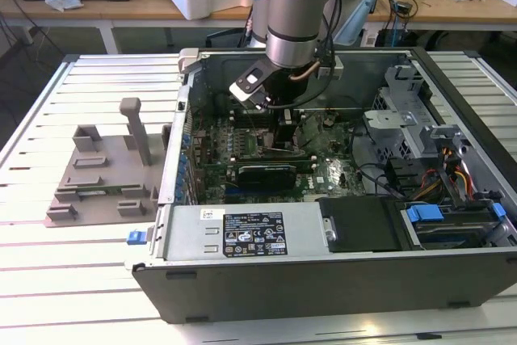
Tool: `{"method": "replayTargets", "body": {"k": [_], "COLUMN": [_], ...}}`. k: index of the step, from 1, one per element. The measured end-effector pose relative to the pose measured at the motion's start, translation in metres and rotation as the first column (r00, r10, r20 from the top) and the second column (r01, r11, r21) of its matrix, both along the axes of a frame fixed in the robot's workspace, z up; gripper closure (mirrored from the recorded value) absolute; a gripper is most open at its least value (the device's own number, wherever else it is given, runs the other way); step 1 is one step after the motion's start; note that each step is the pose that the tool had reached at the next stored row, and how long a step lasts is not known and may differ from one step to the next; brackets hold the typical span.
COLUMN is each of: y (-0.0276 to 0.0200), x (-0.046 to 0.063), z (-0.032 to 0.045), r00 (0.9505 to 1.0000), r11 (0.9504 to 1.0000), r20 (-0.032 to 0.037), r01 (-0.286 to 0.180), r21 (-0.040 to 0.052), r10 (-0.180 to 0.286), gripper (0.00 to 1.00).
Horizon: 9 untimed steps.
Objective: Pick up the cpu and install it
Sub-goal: 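Place the cpu into insertion slot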
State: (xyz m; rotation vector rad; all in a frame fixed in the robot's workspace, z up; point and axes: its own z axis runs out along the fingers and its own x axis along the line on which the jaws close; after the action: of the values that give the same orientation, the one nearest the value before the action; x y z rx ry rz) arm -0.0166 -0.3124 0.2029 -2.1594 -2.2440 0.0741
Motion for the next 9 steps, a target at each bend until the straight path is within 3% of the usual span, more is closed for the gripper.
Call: {"method": "replayTargets", "body": {"k": [4,6,9], "y": [-0.0001,-0.0002,-0.0002], "x": [0.0001,0.0000,0.0000], "z": [-0.0002,-0.0001,-0.0001], "r00": [1.0000,1.0000,1.0000], "r11": [1.0000,1.0000,1.0000], "r20": [0.0005,0.0002,0.0001], "r01": [0.000,0.000,0.000], "r21": [0.0005,0.0003,0.0003], "r10": [0.000,0.000,0.000], "gripper": [0.50,0.42,0.42]}}
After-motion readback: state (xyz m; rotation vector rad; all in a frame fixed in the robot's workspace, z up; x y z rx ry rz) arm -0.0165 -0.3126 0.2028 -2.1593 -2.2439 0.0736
